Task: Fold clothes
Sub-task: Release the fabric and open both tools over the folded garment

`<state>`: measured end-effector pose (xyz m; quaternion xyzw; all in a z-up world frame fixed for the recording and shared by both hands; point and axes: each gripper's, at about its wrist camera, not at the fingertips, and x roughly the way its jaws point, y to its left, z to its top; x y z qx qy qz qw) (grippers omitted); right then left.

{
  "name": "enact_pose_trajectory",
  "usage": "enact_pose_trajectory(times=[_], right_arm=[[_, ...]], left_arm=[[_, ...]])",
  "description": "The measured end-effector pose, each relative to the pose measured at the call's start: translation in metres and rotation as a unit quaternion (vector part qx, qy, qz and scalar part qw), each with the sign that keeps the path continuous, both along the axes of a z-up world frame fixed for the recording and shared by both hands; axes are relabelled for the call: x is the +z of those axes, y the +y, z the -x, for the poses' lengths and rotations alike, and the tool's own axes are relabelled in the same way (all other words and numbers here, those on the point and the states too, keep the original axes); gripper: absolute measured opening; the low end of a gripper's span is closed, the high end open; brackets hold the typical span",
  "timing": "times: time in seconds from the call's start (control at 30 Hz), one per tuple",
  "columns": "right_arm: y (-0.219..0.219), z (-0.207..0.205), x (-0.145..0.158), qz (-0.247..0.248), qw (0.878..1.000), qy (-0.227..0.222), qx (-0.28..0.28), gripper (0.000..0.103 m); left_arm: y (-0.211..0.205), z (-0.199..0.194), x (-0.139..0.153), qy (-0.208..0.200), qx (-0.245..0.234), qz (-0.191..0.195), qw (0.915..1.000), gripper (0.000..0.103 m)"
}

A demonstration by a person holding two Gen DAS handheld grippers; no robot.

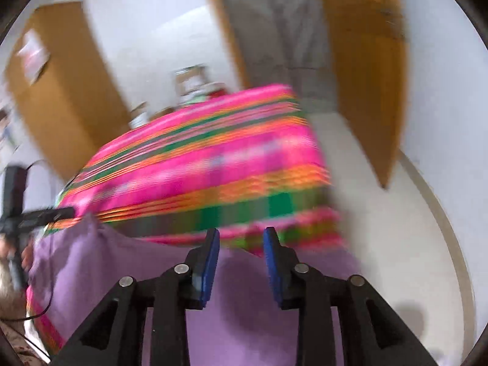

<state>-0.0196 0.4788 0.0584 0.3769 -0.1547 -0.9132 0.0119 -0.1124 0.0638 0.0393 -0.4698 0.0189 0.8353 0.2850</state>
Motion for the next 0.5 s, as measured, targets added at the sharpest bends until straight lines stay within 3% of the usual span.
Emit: enact_pose_trajectory(times=[0.1,0.33,0.37,0.5], right_arm=[[0.027,-0.014,-0.011,0.023,0.998,-0.014,-0.049,0.04],[0.042,-0.009,-0.029,0.066,0.994,-0.042,-0.073,0.043],[0.042,-0.008,-0.031,0.065,0.994,-0.042,-0.075,0.042],[0.044,-0.009,-0.032,0.06,0.993,-0.04,-0.092,0.018]], left_arm=[[0.003,-0.013,-0.008,-0.012,-0.014,-0.002,0.9998,0.036],[0.005,-0.029,-0.018,-0.026,-0.023,-0.006,0.9994,0.036],[0.005,-0.03,-0.019,-0.028,-0.023,-0.006,0.9993,0.036],[0.006,-0.032,-0.024,-0.036,-0.023,-0.006,0.9991,0.036]])
